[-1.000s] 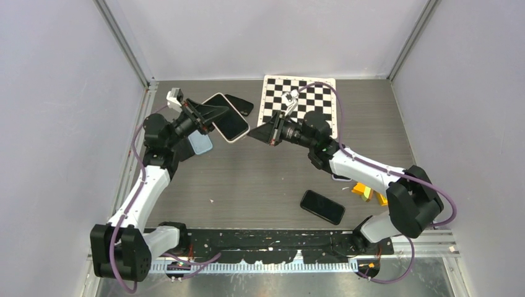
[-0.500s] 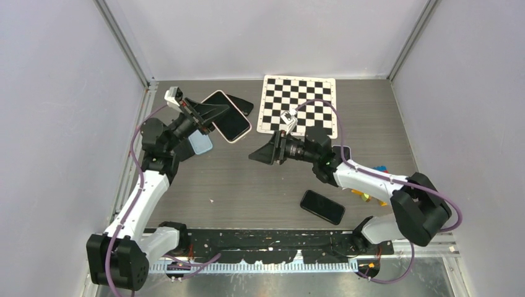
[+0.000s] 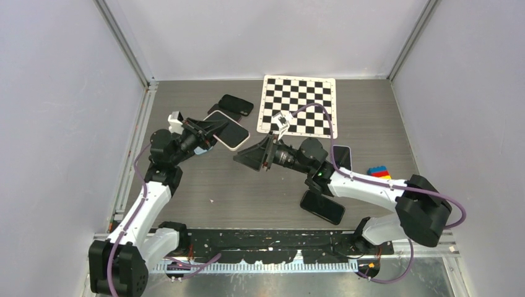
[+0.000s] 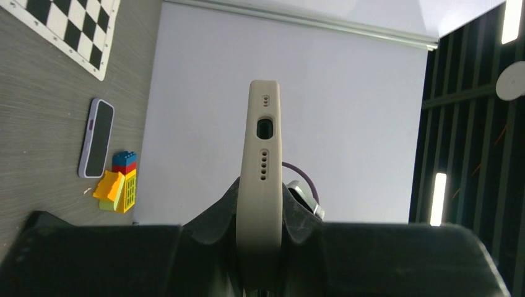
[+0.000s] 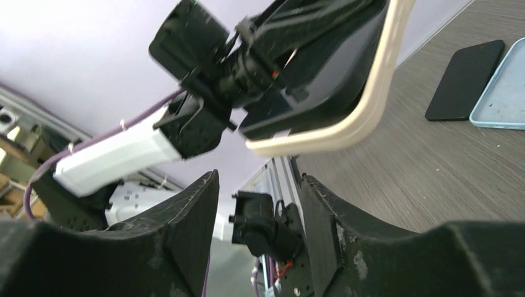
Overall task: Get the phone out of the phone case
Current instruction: Remove the phone case from the phone.
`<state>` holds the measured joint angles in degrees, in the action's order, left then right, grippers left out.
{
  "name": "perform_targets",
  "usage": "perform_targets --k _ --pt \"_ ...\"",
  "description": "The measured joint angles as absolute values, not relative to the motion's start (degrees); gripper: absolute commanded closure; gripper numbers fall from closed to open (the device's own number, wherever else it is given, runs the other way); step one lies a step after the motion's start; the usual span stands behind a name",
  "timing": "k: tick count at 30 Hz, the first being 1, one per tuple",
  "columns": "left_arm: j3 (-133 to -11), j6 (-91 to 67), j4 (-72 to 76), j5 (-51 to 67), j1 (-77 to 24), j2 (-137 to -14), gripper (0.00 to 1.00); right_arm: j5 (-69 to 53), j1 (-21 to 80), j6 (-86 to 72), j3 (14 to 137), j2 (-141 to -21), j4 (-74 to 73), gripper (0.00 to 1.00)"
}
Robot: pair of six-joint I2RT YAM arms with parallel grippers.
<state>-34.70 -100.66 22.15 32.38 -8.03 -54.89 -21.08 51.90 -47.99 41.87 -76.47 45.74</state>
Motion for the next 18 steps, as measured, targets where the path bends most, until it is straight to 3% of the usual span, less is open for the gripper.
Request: perform_targets --k 11,16,18 --pt "-33.1 -101.7 18.5 27.3 -8.4 -52.5 1.0 -17.1 51.7 -59.6 45.8 -86.1 52.3 0.68" --pt "-32.5 -101.8 18.1 25.6 -8.3 -52.2 1.0 -17.0 51.5 -63.5 45.8 -87.5 53.8 0.69" --pt "-32.5 -101.8 17.8 24.9 -8.3 -52.0 1.0 -16.9 51.3 -64.9 45.8 -87.8 54.3 0.65"
